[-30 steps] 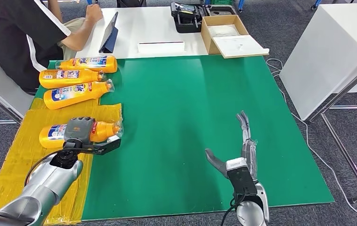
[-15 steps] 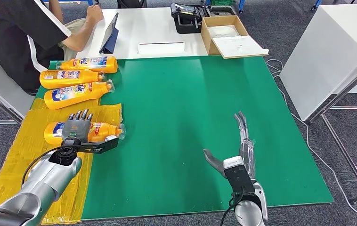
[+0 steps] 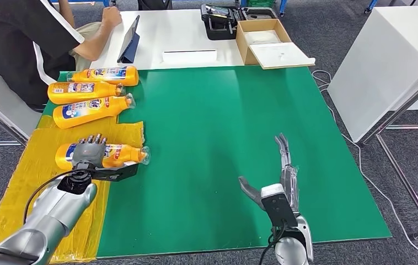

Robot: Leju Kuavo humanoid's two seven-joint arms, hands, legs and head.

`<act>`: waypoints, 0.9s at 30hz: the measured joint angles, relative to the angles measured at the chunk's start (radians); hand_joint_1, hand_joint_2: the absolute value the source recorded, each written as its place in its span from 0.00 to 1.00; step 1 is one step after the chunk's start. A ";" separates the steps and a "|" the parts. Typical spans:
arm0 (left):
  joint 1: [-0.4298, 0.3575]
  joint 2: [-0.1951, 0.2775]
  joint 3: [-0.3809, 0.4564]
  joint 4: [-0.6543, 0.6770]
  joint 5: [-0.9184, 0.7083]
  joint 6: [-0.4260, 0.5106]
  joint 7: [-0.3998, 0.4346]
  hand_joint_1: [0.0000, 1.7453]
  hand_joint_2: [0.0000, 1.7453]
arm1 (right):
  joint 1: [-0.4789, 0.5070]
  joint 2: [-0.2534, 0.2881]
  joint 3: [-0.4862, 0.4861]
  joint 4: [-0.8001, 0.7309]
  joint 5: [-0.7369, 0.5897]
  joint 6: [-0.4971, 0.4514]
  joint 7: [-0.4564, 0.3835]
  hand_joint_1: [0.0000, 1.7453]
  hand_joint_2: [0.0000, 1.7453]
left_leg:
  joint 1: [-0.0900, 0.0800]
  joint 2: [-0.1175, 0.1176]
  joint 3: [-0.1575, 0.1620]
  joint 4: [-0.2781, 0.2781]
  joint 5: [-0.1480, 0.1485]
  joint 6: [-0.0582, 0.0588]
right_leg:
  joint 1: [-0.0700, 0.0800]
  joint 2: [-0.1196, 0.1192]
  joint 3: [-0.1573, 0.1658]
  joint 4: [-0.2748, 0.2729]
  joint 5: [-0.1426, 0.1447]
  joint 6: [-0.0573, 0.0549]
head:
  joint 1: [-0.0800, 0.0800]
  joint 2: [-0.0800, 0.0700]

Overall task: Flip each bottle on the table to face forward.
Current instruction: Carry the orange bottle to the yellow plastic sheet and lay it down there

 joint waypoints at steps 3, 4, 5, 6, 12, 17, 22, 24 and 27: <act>0.037 0.008 -0.023 -0.133 0.000 -0.067 0.017 0.00 0.00 | 0.004 0.001 -0.006 0.000 0.001 -0.001 0.000 0.00 1.00 | 0.000 0.000 -0.002 0.000 0.000 0.000 | 0.000 0.000 -0.001 0.000 0.000 0.000 | 0.000 0.000; 0.044 0.011 -0.029 -0.172 0.000 -0.084 0.020 0.00 0.00 | 0.004 0.001 -0.008 0.000 0.001 -0.001 0.000 0.00 1.00 | 0.000 0.001 -0.002 0.000 0.000 0.000 | 0.000 0.000 -0.001 0.000 0.000 0.000 | 0.000 0.000; 0.049 0.014 -0.034 -0.206 0.000 -0.096 0.022 0.00 0.00 | 0.005 0.002 -0.009 0.000 0.001 -0.001 0.000 0.00 1.00 | 0.000 0.001 -0.002 0.000 0.000 0.000 | 0.000 0.000 -0.001 0.000 0.000 0.000 | 0.000 0.000; 0.052 0.017 -0.038 -0.236 0.000 -0.107 0.024 0.00 0.00 | 0.005 0.002 -0.011 0.001 0.001 -0.002 0.000 0.00 1.00 | 0.000 0.001 -0.002 0.000 0.000 0.000 | 0.000 0.000 -0.001 0.000 0.000 0.000 | 0.000 0.000; 0.071 0.028 -0.048 -0.338 0.000 -0.120 0.026 0.00 0.00 | 0.005 0.002 -0.014 0.001 0.001 -0.002 0.001 0.00 1.00 | 0.000 0.001 -0.002 0.000 0.000 0.000 | 0.000 0.000 -0.002 0.000 0.000 0.000 | 0.000 0.000; 0.081 0.042 -0.066 -0.387 0.000 -0.125 0.048 0.00 0.00 | 0.005 0.002 -0.016 0.003 -0.001 -0.002 0.002 0.00 1.00 | 0.000 0.001 -0.002 0.000 0.000 0.000 | 0.000 0.000 -0.002 0.000 0.000 0.000 | 0.000 0.000; 0.109 0.076 -0.137 -0.529 -0.001 -0.165 0.137 0.00 0.00 | 0.006 0.003 -0.023 0.013 -0.007 0.003 0.010 0.00 1.00 | 0.001 0.001 -0.002 0.000 0.000 0.000 | 0.000 0.000 -0.004 0.000 0.000 0.000 | 0.000 0.000; 0.112 0.088 -0.186 -0.593 -0.001 -0.144 0.189 0.00 0.00 | 0.011 0.005 -0.026 0.014 -0.015 0.011 0.010 0.00 1.00 | 0.000 0.000 -0.003 0.000 0.000 0.000 | 0.000 0.000 -0.004 0.000 0.000 0.000 | 0.000 0.000; 0.115 0.087 -0.246 -0.670 0.002 -0.036 0.158 0.00 0.00 | 0.025 0.011 -0.029 0.009 -0.047 0.027 -0.011 0.00 1.00 | 0.000 0.000 -0.003 0.000 0.000 0.000 | 0.000 0.000 -0.005 0.000 0.000 0.000 | 0.000 0.000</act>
